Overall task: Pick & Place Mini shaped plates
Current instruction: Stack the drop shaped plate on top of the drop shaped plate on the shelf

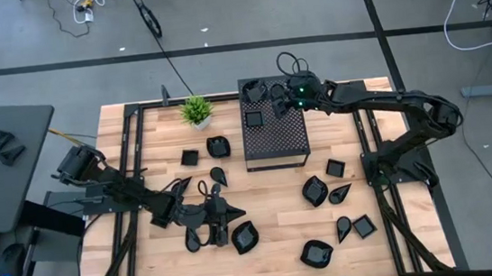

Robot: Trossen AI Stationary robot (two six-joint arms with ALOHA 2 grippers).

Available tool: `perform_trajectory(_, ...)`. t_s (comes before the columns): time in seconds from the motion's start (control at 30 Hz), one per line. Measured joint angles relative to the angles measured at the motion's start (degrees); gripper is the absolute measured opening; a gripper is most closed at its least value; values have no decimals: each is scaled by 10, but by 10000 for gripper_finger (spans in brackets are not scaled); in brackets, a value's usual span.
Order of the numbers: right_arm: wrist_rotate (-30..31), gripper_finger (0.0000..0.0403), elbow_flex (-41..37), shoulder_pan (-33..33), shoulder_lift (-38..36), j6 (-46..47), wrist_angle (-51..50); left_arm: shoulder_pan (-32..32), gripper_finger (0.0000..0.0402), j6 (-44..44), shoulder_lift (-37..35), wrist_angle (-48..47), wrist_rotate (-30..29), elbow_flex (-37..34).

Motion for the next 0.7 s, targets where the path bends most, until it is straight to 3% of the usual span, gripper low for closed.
perform_trajectory(0.7,-2,291,0,-13,26,11,31,0,14,-4,0,0,0,0)
